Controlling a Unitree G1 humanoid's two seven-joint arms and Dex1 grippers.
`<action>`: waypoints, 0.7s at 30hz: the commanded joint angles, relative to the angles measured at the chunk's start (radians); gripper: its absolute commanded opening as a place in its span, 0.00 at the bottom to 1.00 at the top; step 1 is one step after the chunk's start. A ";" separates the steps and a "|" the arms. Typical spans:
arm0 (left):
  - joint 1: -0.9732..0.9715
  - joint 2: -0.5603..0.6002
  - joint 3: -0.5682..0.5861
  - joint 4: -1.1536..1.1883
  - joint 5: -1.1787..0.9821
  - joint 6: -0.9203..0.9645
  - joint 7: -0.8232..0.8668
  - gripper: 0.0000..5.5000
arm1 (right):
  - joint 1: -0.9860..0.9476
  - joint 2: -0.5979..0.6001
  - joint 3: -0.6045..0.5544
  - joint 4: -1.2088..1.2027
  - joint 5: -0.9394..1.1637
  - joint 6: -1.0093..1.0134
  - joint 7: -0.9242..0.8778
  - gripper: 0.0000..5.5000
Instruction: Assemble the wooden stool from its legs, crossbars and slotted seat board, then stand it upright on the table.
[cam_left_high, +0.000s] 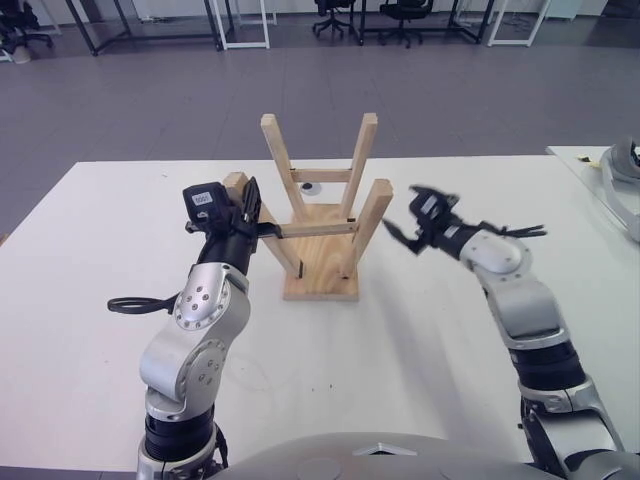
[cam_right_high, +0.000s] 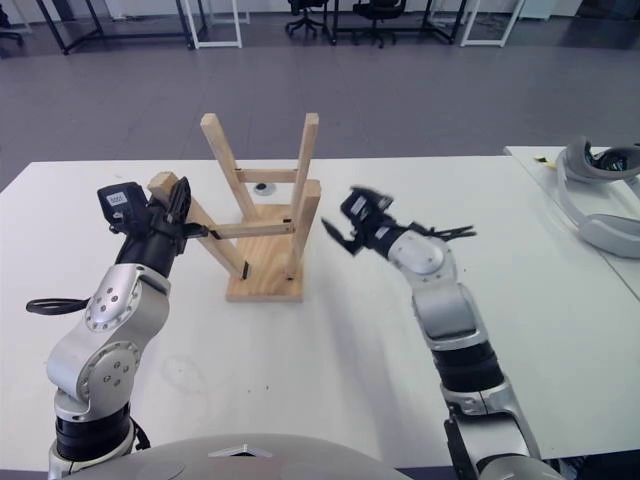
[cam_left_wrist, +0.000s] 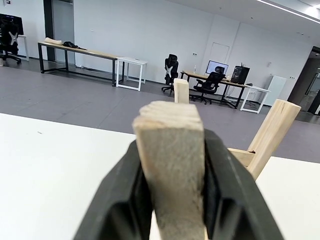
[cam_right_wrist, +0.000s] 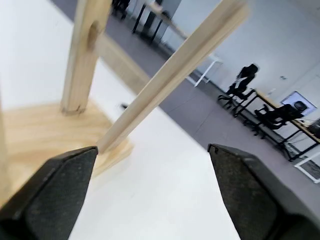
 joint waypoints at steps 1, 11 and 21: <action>0.064 0.002 0.007 0.053 0.081 0.124 0.045 0.19 | -0.139 0.106 -0.160 -0.197 0.173 0.161 -0.091 0.75; 0.016 -0.060 -0.071 0.080 0.182 0.148 0.042 0.19 | -0.343 0.075 0.302 -0.247 0.037 0.255 -0.198 0.75; 0.009 -0.132 -0.161 0.090 0.265 0.154 0.037 0.19 | -0.334 -0.180 0.711 -0.100 -0.314 0.310 -0.021 0.75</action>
